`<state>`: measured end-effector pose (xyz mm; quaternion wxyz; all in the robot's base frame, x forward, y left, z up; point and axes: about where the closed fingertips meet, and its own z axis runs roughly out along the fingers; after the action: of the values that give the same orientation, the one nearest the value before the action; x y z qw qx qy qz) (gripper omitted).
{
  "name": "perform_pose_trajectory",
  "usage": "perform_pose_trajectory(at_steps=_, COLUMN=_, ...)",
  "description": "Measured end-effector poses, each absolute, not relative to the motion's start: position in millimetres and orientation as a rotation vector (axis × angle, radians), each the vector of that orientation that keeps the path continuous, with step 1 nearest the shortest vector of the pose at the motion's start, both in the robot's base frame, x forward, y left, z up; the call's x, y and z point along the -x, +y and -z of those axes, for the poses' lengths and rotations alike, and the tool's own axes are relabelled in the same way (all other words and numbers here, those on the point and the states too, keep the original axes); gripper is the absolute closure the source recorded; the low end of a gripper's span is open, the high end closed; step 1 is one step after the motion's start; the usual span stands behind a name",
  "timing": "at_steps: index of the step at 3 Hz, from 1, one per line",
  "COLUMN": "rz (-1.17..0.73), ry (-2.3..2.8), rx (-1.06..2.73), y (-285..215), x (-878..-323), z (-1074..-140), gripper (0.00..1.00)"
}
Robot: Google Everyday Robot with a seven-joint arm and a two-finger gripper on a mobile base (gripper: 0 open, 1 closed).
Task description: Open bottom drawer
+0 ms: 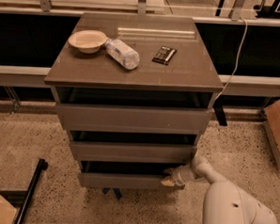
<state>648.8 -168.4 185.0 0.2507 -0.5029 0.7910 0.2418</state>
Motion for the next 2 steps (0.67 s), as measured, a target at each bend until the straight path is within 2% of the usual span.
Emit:
perform_pose_trajectory(at_steps=1, rz=-0.658, ry=2.153, rx=1.369, y=-168.4, x=-648.8, z=-185.0, gripper=0.50)
perform_pose_trajectory(at_steps=2, rz=-0.658, ry=2.153, rx=1.369, y=-168.4, x=-648.6, z=-184.9, gripper=0.27)
